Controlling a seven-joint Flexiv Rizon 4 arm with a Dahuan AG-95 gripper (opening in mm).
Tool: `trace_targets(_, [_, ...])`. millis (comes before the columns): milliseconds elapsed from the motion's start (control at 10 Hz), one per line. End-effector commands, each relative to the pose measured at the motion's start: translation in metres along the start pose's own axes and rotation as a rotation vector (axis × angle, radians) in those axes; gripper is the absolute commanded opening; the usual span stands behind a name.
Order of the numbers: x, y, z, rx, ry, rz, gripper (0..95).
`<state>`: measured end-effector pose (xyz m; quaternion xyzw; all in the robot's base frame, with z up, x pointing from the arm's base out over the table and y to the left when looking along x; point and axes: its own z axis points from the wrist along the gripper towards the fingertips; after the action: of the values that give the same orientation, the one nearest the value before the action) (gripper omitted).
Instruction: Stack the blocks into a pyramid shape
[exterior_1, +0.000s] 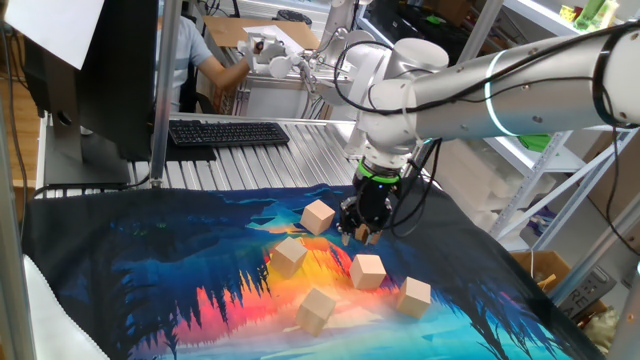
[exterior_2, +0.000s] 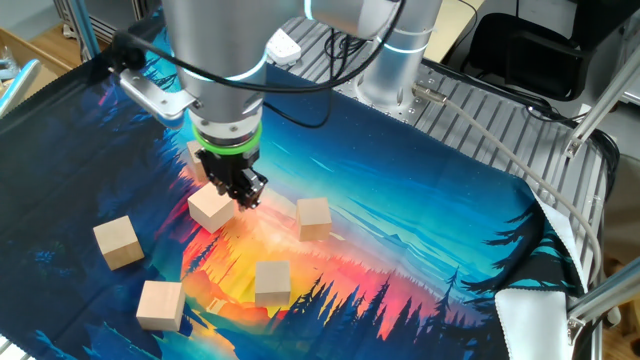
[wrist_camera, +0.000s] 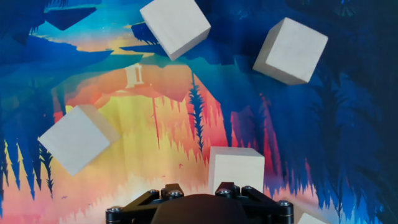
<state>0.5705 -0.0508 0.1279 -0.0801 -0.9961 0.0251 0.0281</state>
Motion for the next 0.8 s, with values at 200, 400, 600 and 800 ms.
trace_targets(200, [0.0061,0.0055,-0.0039,0.002,0.011,0.008,38.0])
trace_targets(400, [0.0061,0.0055,-0.0039,0.01,0.025,0.031,38.0])
trace_targets(600, [0.0061,0.0055,-0.0039,0.014,0.019,0.049,38.0])
trace_targets(800, [0.0061,0.0055,-0.0039,0.019,-0.011,0.064,38.0])
